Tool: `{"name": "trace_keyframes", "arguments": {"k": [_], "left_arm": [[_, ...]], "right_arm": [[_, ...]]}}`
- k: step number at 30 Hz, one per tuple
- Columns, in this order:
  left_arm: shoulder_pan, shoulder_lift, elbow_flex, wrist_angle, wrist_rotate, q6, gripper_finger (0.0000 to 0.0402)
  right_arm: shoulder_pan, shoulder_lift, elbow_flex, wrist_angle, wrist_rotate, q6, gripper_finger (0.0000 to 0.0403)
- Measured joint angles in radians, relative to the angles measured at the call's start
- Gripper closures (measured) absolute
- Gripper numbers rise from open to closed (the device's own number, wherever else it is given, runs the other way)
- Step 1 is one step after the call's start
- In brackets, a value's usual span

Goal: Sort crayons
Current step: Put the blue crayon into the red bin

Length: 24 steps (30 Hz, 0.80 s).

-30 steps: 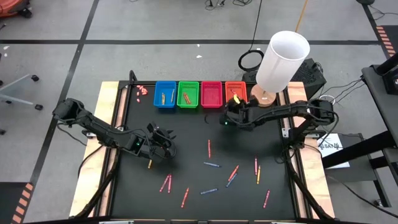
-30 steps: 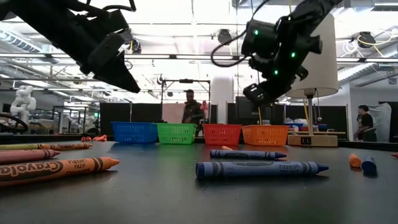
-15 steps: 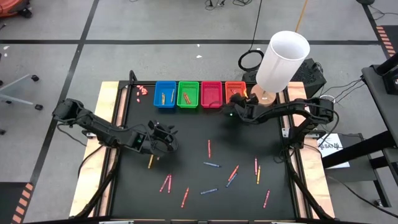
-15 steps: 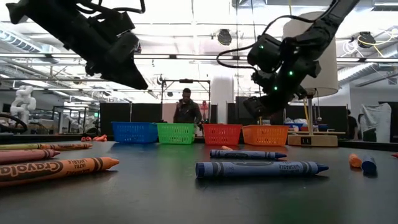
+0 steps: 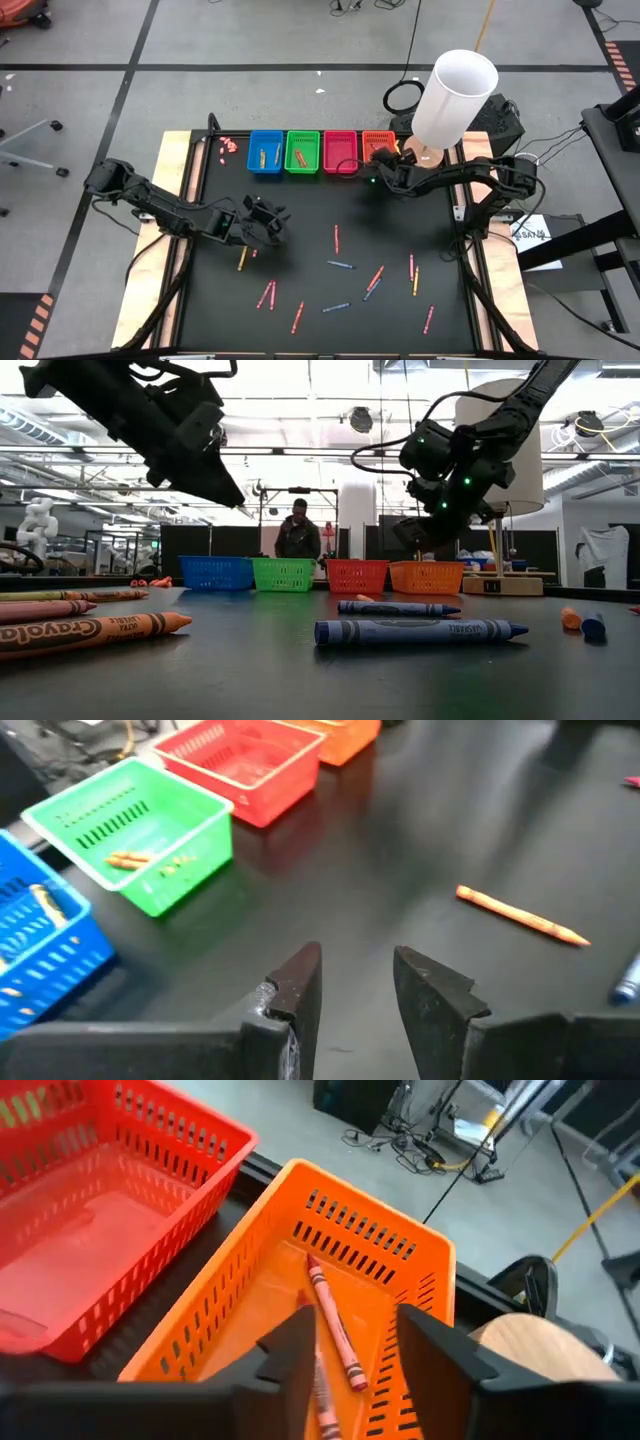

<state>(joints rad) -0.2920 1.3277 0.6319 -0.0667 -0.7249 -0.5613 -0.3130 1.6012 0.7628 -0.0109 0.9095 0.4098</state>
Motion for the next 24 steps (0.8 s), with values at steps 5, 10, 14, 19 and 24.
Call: {"name": "trace_keyframes", "arguments": {"k": [5,10,14,19,24], "left_arm": [[0.0,0.0,0.0,0.009,0.04,0.001,0.0276],[-0.001,0.0,0.0,0.053,0.096,0.07,0.0276],[-0.001,0.0,0.0,0.117,0.151,0.131,0.0276],[-0.001,0.0,0.0,0.134,0.155,0.149,0.0276],[-0.014,0.0,0.0,0.132,0.175,0.148,0.0276]], "right_arm": [[0.088,-0.04,0.0,0.0,-0.023,-0.04,0.0236],[0.243,-0.119,0.001,-0.001,-0.046,-0.075,0.0226],[0.368,-0.146,0.001,-0.008,-0.254,-0.131,0.0229],[0.488,-0.126,0.001,-0.008,-0.576,-0.112,0.0233],[0.589,-0.085,0.001,0.012,-0.65,-0.078,0.0234]]}}
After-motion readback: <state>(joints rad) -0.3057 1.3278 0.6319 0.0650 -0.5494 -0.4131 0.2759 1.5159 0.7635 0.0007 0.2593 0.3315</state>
